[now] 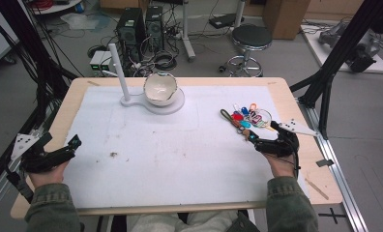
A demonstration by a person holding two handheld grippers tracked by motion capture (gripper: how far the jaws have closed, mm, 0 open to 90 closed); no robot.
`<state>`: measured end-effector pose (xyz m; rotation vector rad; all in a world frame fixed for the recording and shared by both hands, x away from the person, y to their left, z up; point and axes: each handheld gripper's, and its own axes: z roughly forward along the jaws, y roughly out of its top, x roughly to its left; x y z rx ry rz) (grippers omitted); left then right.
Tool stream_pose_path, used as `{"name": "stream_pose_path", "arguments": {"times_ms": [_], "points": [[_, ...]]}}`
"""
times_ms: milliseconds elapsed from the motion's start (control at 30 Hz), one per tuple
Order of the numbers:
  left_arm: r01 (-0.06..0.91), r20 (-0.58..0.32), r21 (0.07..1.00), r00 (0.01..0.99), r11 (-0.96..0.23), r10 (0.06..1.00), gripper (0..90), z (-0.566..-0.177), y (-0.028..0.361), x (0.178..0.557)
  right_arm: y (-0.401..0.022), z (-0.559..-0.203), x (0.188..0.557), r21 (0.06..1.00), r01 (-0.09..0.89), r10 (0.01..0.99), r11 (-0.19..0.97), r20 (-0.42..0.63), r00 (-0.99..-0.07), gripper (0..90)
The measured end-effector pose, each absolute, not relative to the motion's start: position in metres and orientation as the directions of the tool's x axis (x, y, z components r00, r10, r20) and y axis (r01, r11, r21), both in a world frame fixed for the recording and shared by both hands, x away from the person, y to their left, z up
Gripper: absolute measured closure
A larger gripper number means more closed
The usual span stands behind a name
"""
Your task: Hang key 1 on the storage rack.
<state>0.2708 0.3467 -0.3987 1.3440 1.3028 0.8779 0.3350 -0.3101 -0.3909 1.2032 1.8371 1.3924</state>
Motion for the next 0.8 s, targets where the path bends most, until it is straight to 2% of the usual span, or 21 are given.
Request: {"name": "stream_pose_path", "arguments": {"times_ms": [433,800], "points": [[0.243,-0.126,0.966,0.145,0.088,0.981,1.7,-0.401,0.343,0.272,-0.309,-0.386,0.340,0.925,0.369,0.890,0.091,0.092,-0.448,0.7],[0.255,-0.116,0.964,0.152,0.074,0.981,1.7,-0.402,0.340,0.275,-0.305,-0.384,0.351,0.910,0.391,0.876,0.139,0.072,-0.478,0.7]]}}
